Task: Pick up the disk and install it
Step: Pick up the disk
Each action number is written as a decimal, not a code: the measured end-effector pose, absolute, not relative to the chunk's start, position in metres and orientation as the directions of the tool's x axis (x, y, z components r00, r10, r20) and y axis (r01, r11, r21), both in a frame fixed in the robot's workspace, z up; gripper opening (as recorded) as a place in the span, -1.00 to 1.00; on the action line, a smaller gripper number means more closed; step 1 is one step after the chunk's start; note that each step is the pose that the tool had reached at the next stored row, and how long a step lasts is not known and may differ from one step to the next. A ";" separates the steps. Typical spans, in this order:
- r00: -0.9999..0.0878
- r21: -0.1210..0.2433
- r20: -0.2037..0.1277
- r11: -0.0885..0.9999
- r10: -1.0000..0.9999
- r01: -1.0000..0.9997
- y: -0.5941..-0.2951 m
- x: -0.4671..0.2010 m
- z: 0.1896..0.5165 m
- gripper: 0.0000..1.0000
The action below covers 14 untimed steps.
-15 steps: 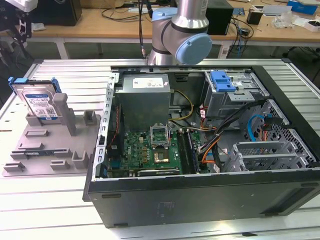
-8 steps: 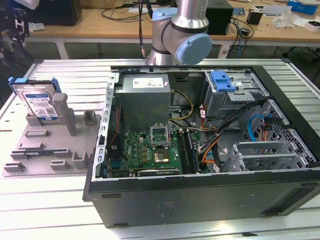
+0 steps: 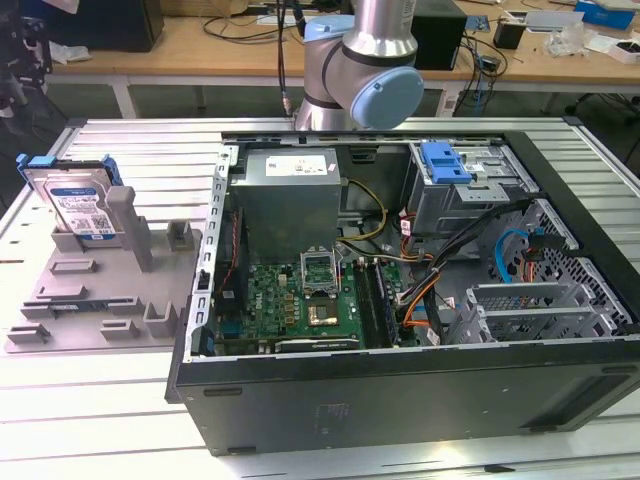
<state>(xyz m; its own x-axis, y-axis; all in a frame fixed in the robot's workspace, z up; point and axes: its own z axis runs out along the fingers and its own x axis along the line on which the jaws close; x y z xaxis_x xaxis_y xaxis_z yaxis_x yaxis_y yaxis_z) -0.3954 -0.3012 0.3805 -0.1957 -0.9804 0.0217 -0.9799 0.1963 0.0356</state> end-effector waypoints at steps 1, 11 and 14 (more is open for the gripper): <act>-0.178 0.035 0.022 0.178 -0.984 -0.983 -0.301 -0.395 0.380 -0.04; 0.055 0.035 0.023 -0.054 -0.998 -0.998 -0.301 -0.395 0.379 -0.04; 0.069 0.035 0.026 -0.068 -0.997 -0.997 -0.301 -0.395 0.379 -0.04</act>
